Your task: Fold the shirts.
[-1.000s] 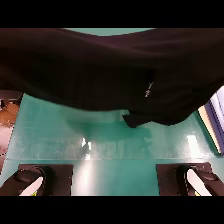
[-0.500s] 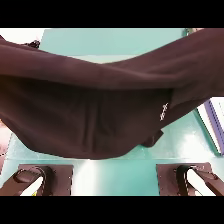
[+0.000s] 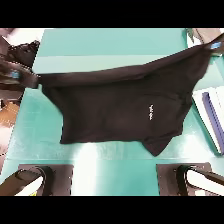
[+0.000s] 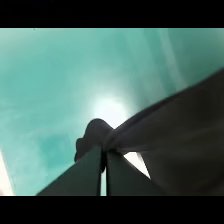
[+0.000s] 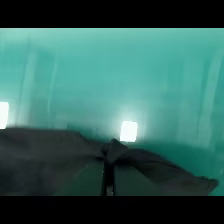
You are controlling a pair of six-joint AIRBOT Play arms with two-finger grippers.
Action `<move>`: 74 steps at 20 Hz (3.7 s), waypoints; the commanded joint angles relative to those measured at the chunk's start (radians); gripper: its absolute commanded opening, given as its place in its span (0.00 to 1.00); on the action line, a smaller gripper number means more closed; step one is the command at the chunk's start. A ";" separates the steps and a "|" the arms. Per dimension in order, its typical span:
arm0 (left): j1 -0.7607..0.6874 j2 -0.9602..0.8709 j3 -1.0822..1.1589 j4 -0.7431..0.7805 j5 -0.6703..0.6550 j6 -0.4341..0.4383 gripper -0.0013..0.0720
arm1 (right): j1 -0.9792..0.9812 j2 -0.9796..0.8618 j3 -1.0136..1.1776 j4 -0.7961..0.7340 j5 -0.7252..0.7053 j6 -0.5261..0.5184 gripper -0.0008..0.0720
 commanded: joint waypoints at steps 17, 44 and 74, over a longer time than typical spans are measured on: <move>0.000 -0.306 -0.253 0.154 0.361 0.007 0.05 | 0.061 -0.306 -0.239 -0.237 -0.201 -0.255 0.05; 0.001 -0.225 -0.387 -0.322 0.001 0.050 0.05 | -0.165 0.234 -1.018 -0.203 -0.129 -0.249 0.77; 0.197 0.023 -0.819 -0.528 0.125 -0.006 0.05 | -0.137 0.282 -1.087 -0.083 -0.117 -0.263 0.77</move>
